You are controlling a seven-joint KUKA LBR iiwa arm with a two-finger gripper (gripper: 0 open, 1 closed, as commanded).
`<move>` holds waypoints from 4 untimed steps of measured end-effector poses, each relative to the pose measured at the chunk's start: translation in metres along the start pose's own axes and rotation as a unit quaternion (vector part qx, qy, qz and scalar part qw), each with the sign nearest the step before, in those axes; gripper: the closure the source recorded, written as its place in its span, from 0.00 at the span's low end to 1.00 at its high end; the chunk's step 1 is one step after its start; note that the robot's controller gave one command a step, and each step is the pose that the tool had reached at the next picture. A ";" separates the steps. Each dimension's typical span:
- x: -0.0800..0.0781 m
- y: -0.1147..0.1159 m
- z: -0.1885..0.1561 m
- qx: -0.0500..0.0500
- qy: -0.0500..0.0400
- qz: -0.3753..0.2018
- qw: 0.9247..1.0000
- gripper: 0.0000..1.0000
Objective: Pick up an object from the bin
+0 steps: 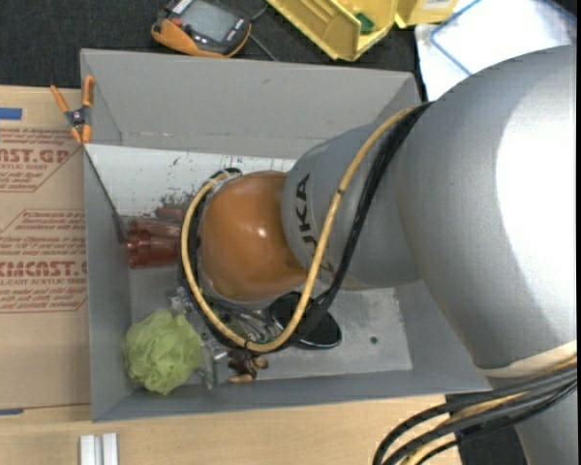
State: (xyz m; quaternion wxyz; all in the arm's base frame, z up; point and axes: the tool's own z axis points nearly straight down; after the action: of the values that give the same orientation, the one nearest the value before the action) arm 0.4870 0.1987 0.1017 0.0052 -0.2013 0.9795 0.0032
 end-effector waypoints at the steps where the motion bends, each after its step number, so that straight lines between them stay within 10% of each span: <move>1: 0.023 -0.139 0.023 0.003 0.002 -0.127 0.992 0.00; 2: -0.018 0.016 0.029 0.002 -0.006 -0.224 0.975 1.00; 4: -0.025 0.040 0.022 0.003 -0.010 -0.237 0.971 1.00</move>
Offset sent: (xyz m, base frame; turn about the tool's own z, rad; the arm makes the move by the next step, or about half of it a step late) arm 0.0018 0.0464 -0.0317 -0.4797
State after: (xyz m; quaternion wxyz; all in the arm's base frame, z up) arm 0.4943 0.2452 0.0796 0.0157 -0.4276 0.9038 0.0013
